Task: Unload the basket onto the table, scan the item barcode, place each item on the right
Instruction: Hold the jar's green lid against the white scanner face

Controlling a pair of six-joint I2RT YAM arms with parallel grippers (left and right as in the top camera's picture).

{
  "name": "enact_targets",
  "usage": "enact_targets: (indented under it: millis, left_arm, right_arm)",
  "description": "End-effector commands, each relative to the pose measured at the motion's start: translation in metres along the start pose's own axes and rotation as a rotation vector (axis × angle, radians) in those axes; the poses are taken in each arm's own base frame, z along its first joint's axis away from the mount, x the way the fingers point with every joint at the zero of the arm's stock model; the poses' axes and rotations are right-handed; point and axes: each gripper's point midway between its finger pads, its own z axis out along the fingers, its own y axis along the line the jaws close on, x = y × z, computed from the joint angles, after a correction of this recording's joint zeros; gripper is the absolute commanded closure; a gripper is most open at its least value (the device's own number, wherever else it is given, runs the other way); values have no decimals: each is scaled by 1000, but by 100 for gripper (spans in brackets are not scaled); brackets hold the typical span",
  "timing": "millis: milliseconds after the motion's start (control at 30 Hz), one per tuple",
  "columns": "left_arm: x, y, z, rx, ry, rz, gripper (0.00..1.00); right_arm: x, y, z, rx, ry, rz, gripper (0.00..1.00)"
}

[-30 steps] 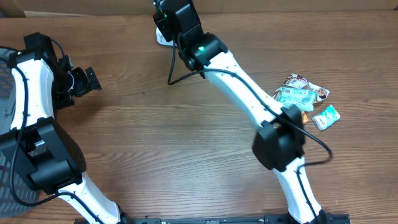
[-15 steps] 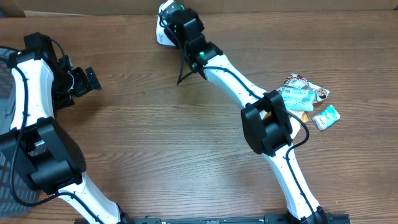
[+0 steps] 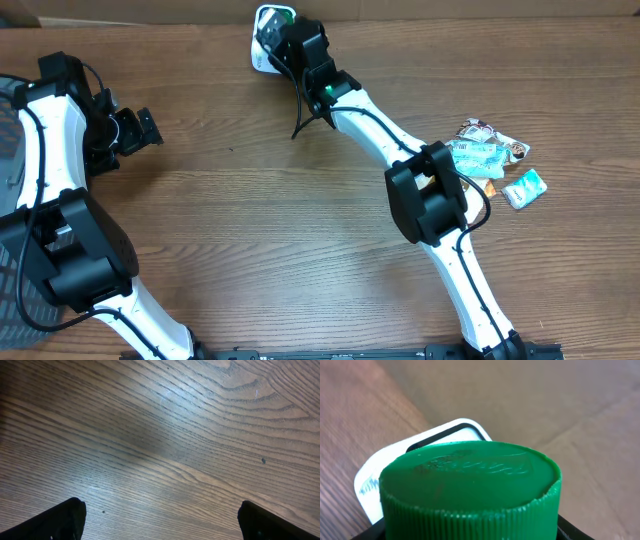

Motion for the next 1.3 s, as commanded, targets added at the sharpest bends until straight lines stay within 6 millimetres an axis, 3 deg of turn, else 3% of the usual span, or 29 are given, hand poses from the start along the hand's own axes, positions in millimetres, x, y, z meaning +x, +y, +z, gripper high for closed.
enact_targets:
  millis: [0, 233, 467, 600, 767, 1100, 1267]
  left_arm:
    - [2, -2, -4, -5, -7, -2, 0]
    - [2, -1, -4, -5, -7, -4, 0]
    - [2, -2, -4, -5, -7, -4, 0]
    - [2, -2, -4, -4, -7, -3, 0]
    - [2, -2, -4, -4, -7, -2, 0]
    - [1, -2, -4, -5, -8, -2, 0]
    - [1, -2, -4, -5, -8, -2, 0]
  right_arm:
    - [-19, -7, -2, 21, -67, -193, 69]
    - [-28, -11, -2, -1, -141, -238, 71]
    - [-33, 3, -2, -72, -198, -241, 73]
    - [-42, 16, -6, -140, -259, -245, 67]
    - [-51, 23, -9, -165, -301, -247, 66]
    - [-50, 28, -10, -246, -324, -64, 66]
    - [-47, 12, -4, -222, -329, 160, 67]
